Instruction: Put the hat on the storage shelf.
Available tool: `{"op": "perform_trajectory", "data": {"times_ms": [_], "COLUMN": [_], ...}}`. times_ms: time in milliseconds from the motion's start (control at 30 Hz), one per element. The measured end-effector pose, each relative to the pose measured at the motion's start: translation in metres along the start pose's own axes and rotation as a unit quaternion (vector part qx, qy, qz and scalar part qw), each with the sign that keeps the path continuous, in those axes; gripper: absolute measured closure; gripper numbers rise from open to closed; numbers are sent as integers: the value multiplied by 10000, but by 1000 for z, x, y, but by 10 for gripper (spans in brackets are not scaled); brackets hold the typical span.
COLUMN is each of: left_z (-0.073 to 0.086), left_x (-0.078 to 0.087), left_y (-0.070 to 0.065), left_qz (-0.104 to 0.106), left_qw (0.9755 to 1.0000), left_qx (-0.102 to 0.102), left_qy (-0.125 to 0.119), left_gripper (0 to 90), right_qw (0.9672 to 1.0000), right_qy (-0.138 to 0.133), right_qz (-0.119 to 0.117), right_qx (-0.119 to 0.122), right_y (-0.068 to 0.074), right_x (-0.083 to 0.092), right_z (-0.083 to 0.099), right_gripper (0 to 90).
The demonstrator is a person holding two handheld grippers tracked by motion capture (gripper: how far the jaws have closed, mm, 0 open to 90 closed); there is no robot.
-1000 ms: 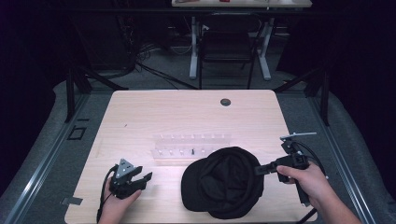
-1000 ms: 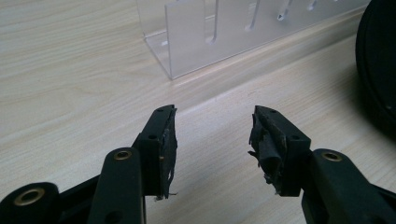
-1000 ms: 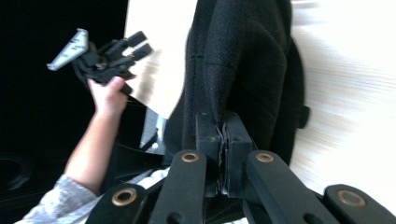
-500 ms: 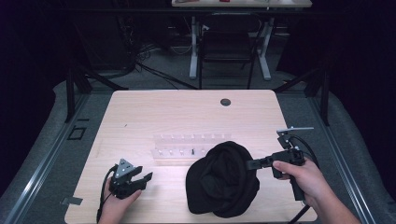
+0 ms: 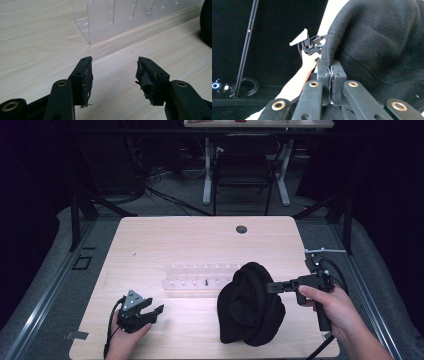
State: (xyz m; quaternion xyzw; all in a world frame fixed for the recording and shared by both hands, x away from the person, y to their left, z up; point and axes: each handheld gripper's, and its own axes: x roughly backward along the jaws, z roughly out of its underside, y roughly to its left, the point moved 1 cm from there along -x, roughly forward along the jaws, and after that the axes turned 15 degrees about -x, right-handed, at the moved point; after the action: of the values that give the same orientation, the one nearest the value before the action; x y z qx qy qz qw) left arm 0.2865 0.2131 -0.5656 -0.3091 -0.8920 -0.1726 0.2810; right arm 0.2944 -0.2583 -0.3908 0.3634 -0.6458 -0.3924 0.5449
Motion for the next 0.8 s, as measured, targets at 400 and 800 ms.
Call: {"op": "perform_trajectory", "data": {"times_ms": [400,800], "left_z": [0,0], "left_x": [-1,-1], "left_y": [-1,-1], "left_qz": [20,59], "left_qw": [10000,10000], "left_qx": [-13,-25], "left_qy": [25,43], "left_gripper": [466,458], "right_qw": [9997,9989], "right_qy": [-243,-436], "right_qz": [-50,-148], "right_qx": [41,105], "right_y": [12,28], "right_x": [15,23], "right_z": [-4,-10], "right_gripper": [883,883]}}
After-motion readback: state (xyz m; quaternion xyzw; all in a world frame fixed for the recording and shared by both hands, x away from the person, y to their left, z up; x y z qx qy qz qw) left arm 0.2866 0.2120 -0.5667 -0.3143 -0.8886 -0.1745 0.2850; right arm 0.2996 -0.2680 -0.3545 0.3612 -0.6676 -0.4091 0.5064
